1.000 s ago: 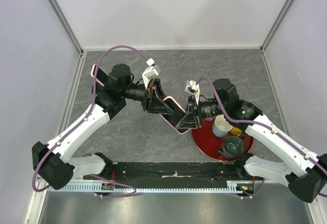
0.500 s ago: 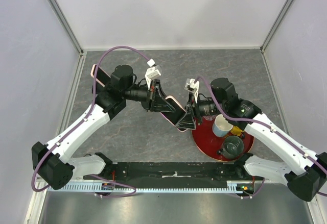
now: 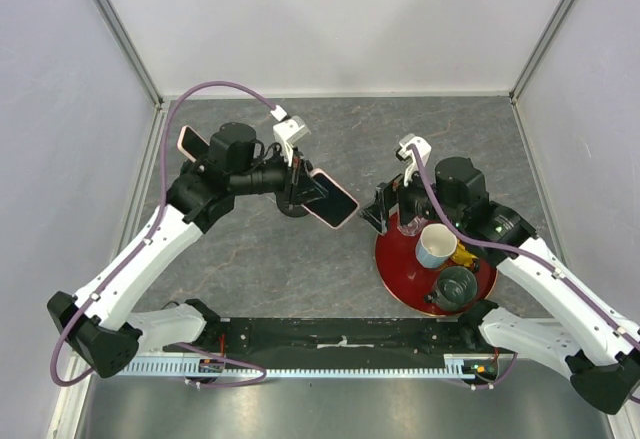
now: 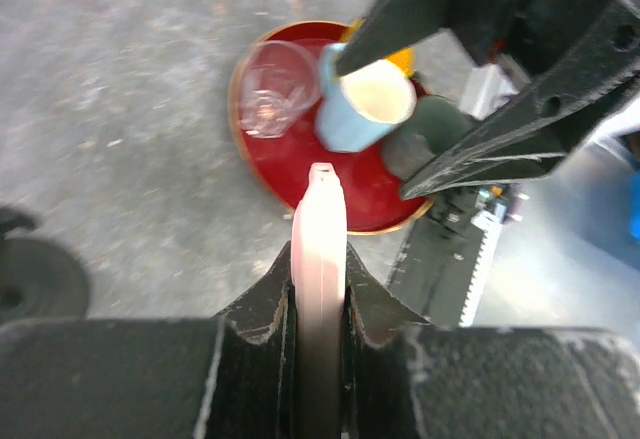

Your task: Place the phone on the phone stand

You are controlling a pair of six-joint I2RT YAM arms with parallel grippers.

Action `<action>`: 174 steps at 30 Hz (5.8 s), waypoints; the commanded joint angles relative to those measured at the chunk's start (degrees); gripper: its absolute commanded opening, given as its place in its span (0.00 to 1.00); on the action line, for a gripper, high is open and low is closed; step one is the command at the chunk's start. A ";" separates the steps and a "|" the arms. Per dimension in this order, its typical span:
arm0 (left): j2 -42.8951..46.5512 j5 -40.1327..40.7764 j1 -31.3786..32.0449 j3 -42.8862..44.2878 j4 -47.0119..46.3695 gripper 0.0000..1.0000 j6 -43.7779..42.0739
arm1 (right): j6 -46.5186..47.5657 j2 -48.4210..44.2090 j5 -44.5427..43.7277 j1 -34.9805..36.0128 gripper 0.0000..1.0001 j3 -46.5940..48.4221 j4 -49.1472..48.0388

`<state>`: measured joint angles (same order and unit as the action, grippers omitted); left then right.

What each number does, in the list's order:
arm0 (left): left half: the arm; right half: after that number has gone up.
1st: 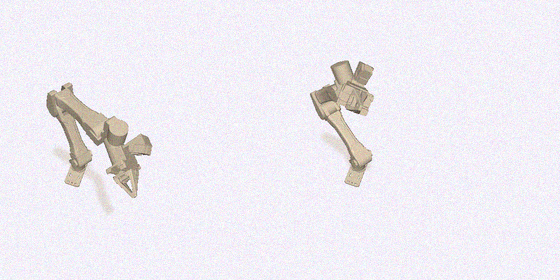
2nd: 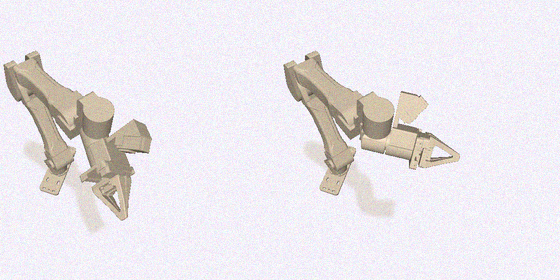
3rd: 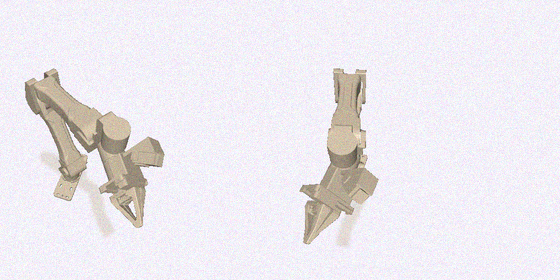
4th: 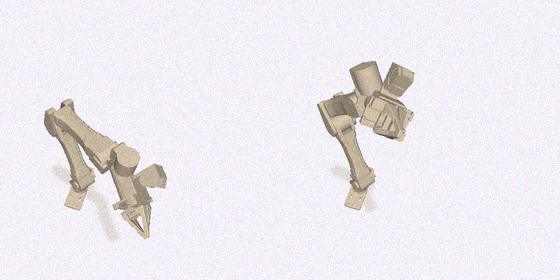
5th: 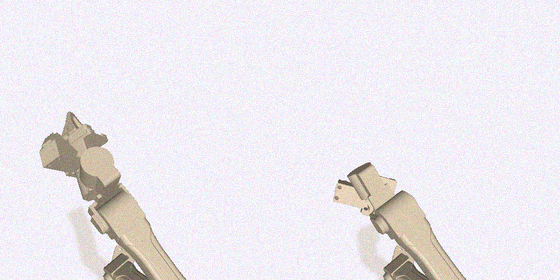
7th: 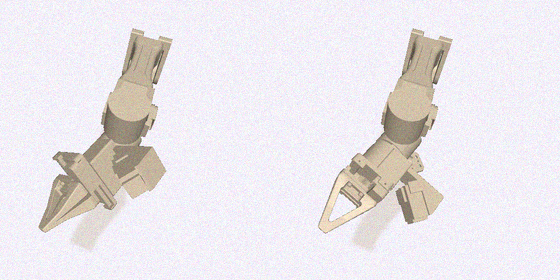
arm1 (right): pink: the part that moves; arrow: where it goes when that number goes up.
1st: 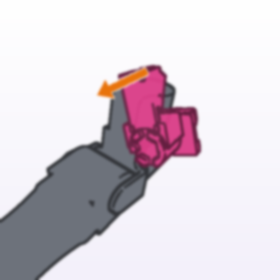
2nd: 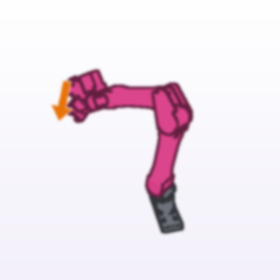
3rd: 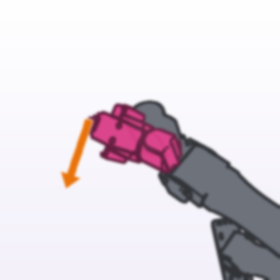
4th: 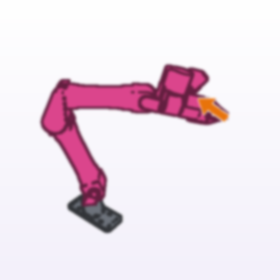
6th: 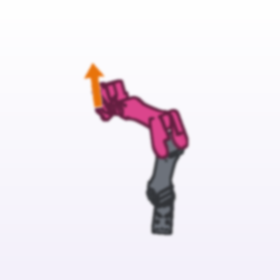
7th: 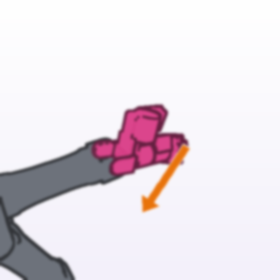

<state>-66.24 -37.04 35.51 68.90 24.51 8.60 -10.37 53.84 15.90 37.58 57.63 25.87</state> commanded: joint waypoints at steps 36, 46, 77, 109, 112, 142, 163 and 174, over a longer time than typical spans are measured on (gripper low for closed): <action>4.36 39.50 -0.44 22.33 28.93 0.02 -1.30 | 8.26 40.55 -13.00 7.15 0.39 8.64 -37.90; 5.07 35.91 -0.44 18.46 24.88 0.02 -2.19 | 8.52 41.08 -16.61 7.24 0.35 8.91 -39.14; 1.29 22.82 -2.10 13.71 15.14 0.02 -11.04 | 7.04 35.90 -17.13 5.14 0.72 9.88 -31.43; 13.24 31.15 -6.94 11.43 13.28 0.02 -13.70 | 3.78 39.58 -8.08 5.39 0.39 6.27 -43.44; 11.84 30.01 -6.94 11.60 13.54 0.02 -13.70 | 3.78 39.67 -9.57 5.48 0.39 6.18 -43.36; 11.04 25.00 -6.94 10.55 12.58 0.02 -11.94 | 10.02 39.76 -11.86 5.66 0.33 3.28 -48.98; 10.87 24.12 -6.94 10.90 12.58 0.02 -11.85 | 12.22 41.69 -12.47 5.92 0.36 4.16 -47.75; 10.69 23.59 -7.03 10.90 12.58 0.02 -11.85 | 12.30 39.59 -12.91 6.01 0.36 3.20 -49.33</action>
<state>-56.51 -12.14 28.62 78.65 41.63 -5.32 1.34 95.64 3.57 43.05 61.30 -20.12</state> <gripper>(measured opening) 0.189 0.361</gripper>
